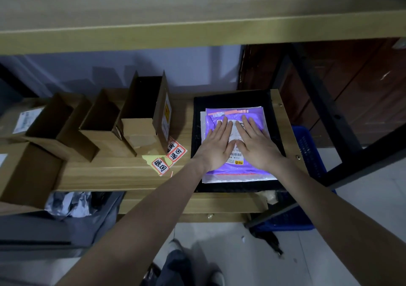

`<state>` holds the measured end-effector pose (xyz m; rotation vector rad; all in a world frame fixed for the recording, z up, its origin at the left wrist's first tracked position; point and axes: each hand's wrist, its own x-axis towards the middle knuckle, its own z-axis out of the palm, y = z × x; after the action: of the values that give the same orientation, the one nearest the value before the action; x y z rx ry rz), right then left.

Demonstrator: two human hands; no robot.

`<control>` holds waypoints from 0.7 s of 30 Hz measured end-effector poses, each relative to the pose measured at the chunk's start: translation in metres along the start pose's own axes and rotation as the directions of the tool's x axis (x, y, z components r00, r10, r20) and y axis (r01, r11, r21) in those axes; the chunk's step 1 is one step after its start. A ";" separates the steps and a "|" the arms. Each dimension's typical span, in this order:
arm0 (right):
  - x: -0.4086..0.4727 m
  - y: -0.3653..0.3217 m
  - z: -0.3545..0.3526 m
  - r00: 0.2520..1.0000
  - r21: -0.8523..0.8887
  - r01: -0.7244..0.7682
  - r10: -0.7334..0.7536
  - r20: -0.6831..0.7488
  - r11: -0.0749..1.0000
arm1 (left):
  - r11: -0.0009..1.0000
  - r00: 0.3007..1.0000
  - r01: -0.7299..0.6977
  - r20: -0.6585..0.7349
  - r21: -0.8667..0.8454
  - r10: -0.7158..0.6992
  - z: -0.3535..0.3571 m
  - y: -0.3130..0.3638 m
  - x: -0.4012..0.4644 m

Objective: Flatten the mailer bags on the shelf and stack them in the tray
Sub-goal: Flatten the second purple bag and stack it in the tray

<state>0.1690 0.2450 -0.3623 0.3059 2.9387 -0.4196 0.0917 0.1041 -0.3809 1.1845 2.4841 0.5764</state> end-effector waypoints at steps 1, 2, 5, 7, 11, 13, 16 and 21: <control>0.000 -0.001 -0.004 1.000 0.045 -0.001 0.000 0.015 0.999 | 0.999 1.000 -0.021 -0.021 0.046 0.022 -0.004 0.001 -0.003; -0.002 -0.001 -0.009 1.000 0.090 0.002 -0.003 0.017 0.996 | 0.995 0.997 -0.048 -0.053 0.083 0.052 -0.010 0.002 -0.008; -0.013 -0.004 -0.026 0.997 0.135 0.063 -0.056 -0.053 0.989 | 0.979 0.973 -0.152 -0.154 0.133 0.172 -0.033 0.006 -0.029; -0.022 -0.007 -0.041 0.992 0.117 0.106 -0.098 -0.074 0.987 | 0.961 0.958 -0.205 -0.166 0.185 0.236 -0.052 0.008 -0.044; -0.045 -0.022 -0.079 0.986 0.071 0.150 -0.144 -0.085 0.986 | 0.936 0.944 -0.264 -0.135 0.234 0.300 -0.094 0.012 -0.071; -0.059 -0.034 -0.101 0.980 0.078 0.182 -0.174 -0.098 0.980 | 0.924 0.930 -0.300 -0.144 0.237 0.339 -0.115 0.018 -0.084; -0.083 -0.058 -0.136 0.974 0.055 0.211 -0.205 -0.093 0.976 | 0.910 0.917 -0.334 -0.140 0.246 0.375 -0.143 0.033 -0.105; -0.128 -0.099 -0.193 0.933 -0.020 0.312 -0.310 -0.180 0.950 | 0.857 0.838 -0.414 -0.237 0.308 0.491 -0.195 0.077 -0.150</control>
<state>0.2461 0.1853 -0.1299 -0.1344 3.1736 -0.4669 0.1440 -0.0129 -0.1568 1.9564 2.5817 0.6254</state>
